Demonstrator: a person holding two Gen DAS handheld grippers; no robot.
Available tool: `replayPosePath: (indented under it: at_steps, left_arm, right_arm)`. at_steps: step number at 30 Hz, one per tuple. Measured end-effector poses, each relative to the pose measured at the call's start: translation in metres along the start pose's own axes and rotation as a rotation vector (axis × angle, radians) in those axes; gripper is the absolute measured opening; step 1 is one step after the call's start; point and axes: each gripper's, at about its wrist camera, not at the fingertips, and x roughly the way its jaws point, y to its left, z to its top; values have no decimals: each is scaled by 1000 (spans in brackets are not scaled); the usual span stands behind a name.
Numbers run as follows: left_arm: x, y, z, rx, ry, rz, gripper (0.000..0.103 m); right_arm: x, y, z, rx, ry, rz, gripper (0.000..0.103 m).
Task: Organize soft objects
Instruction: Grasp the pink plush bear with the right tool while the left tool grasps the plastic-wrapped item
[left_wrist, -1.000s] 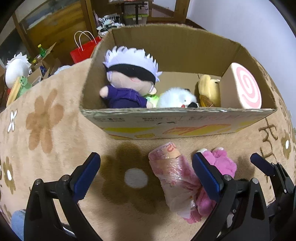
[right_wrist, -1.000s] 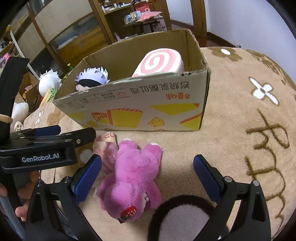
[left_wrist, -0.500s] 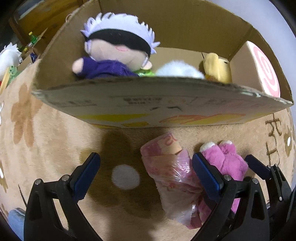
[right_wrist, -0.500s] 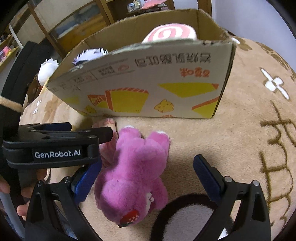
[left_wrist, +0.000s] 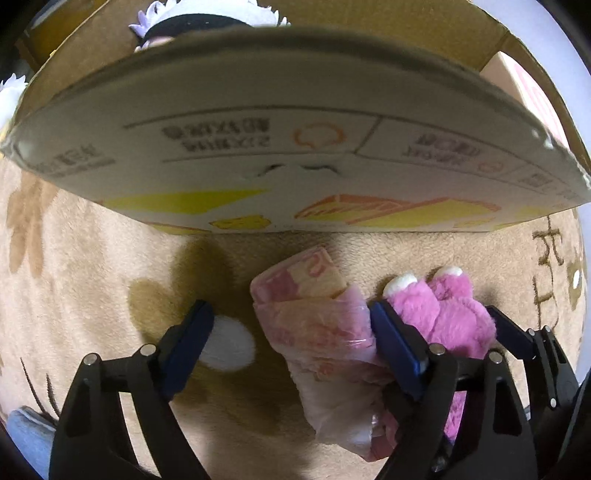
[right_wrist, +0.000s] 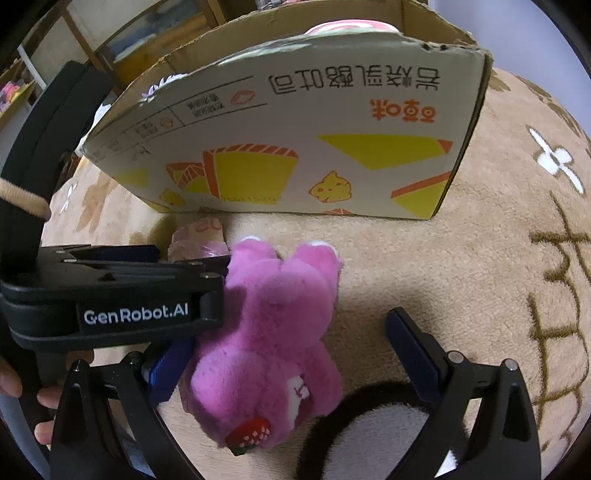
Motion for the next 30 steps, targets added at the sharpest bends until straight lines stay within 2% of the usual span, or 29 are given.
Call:
replayPosePath:
  at_steps: [4,6,11,16,23,30]
  left_arm:
    - [1,-11,2,13,-9,21,73]
    - [1,-14,1,14,-13,28,64]
    - [-3,-14,-5,-17,-18,15,59]
    - [2,-6,-4,-34,-2,3,60]
    - [4,-5,-3,-22,28,7,70]
    - [4,-16,-9,-32,36,17,70]
  right_arm:
    - [2,4,-1,-31,9,-28,97]
    - [2,4,-1,-32,12,-34,94]
    - [0,2,-1,-30,20,-36,88]
    - [-6,-8,-4,-22,21,-32,88]
    - [-6,-9,-4,-21,26,-31,88]
    - [-3,-8,-1,-24,29,-32,88]
